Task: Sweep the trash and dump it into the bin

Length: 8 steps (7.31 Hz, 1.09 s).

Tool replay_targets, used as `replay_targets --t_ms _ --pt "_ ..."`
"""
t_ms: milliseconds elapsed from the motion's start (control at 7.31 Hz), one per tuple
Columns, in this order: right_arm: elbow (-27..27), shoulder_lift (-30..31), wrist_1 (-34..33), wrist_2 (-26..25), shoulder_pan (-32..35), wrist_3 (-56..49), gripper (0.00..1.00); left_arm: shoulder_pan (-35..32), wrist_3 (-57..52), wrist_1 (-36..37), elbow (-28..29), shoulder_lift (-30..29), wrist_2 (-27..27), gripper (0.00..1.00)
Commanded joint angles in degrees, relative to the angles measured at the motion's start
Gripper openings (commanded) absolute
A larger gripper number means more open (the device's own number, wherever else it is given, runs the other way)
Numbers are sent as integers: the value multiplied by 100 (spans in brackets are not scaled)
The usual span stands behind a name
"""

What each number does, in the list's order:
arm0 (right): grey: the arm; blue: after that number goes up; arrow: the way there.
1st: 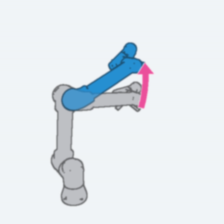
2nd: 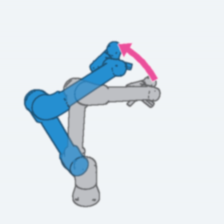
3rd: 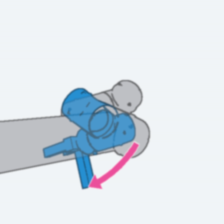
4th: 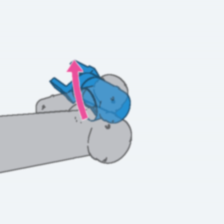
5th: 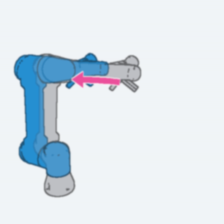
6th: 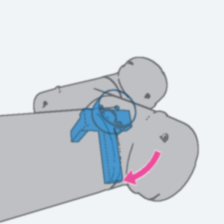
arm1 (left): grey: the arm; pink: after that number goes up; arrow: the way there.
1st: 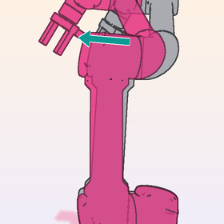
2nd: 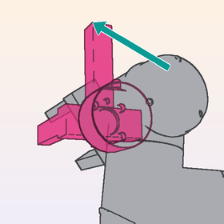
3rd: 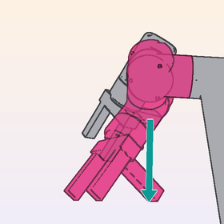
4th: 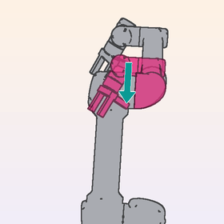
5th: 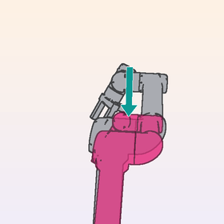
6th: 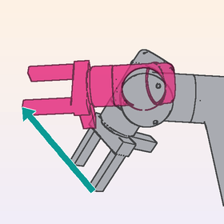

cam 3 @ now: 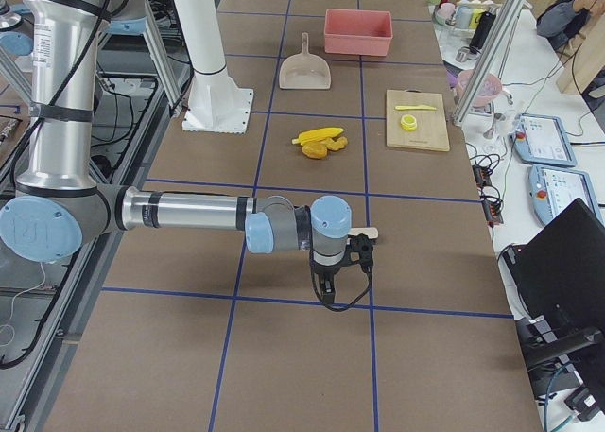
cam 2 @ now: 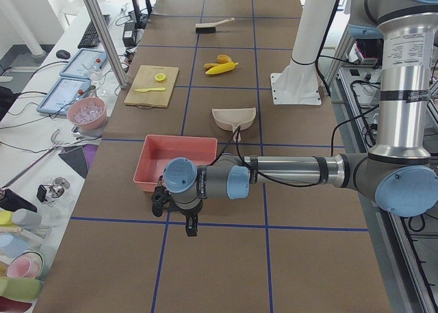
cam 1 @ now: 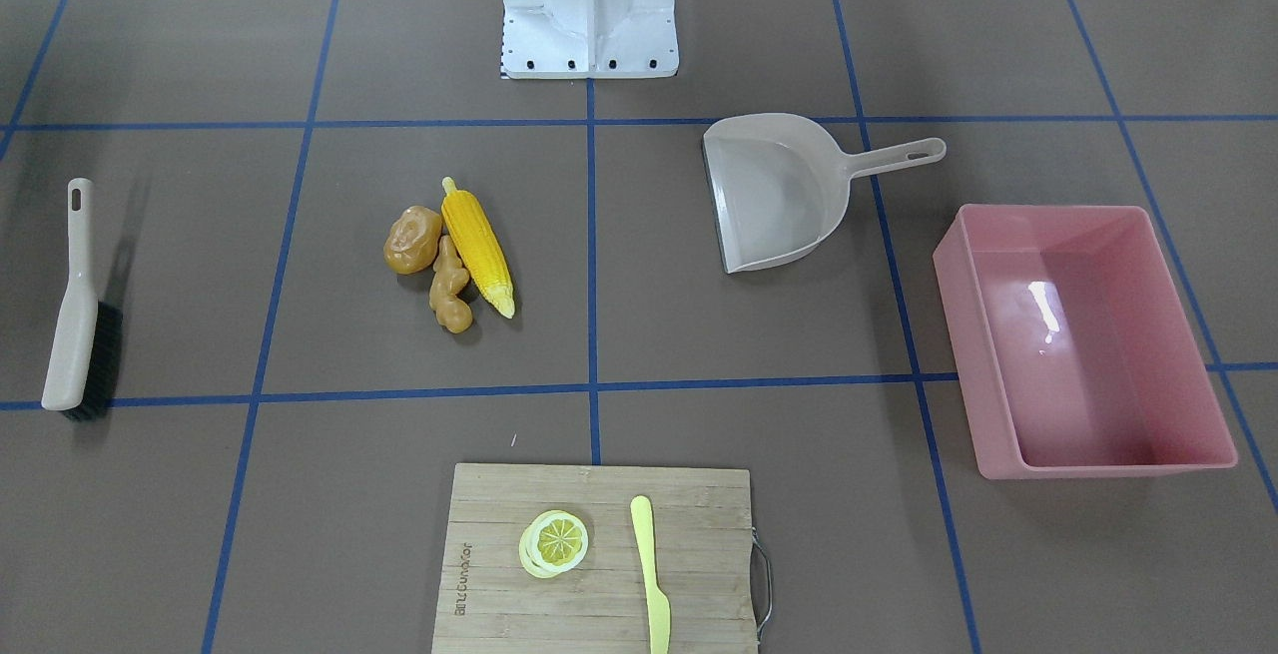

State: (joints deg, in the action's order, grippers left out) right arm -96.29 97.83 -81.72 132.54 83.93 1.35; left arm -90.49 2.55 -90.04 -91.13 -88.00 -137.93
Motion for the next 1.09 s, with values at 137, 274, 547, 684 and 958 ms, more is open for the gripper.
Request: replay_targets --t_ms 137,274,547,684,958 --pt "-39 17 -2 0 0 6 100 -4 0 4 -45 -7 3 99" --pt "-48 17 -2 18 0 -3 100 -13 0 4 -53 2 3 99" --pt "-109 43 -19 323 9 23 100 -30 0 -5 -202 141 3 99" --pt "-214 87 -72 595 165 32 100 -30 8 -5 -325 186 3 99" --pt "-959 849 -64 598 185 424 100 -13 8 -5 -335 178 3 99"
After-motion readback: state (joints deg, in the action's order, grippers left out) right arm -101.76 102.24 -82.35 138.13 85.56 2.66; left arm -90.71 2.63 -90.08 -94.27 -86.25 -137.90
